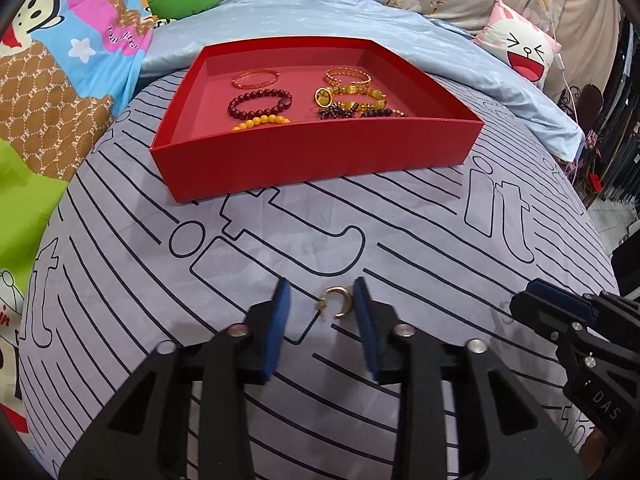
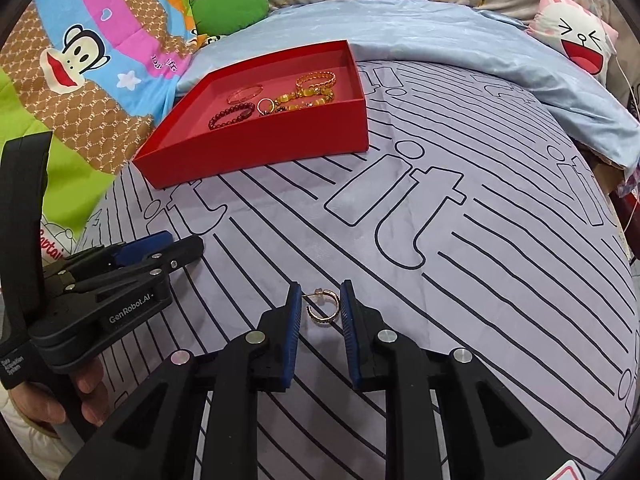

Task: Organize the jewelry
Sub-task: 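Grasp the small gold hoop earring with the right tool, then carry the hoop earring into the red box and open the right tool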

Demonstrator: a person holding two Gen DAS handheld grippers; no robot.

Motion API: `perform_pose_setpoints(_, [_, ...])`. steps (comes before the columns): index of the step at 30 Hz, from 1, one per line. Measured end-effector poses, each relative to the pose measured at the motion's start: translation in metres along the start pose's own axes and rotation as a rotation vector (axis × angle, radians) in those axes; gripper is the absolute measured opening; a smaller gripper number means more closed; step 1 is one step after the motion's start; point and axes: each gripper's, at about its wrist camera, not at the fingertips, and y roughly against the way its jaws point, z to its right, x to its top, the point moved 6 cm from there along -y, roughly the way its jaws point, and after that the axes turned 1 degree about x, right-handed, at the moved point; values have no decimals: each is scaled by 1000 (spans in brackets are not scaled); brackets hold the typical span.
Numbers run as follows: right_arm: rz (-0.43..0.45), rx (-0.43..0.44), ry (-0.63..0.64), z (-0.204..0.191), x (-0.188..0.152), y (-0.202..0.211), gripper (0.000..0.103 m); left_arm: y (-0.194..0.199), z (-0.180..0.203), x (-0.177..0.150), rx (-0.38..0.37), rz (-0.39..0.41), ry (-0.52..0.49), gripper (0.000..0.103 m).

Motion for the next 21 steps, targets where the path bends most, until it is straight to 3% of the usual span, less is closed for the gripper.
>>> perform_pose_setpoints(1, [0, 2, -1, 0, 0, 0, 19, 0, 2, 0, -5, -2, -9, 18])
perform_pose_setpoints(13, [42, 37, 4, -8, 21, 12, 19, 14, 8, 6, -47, -4, 0, 18])
perform_pose_setpoints(21, [155, 68, 69, -33, 89, 24, 19, 43, -3, 71, -49, 99, 6, 18])
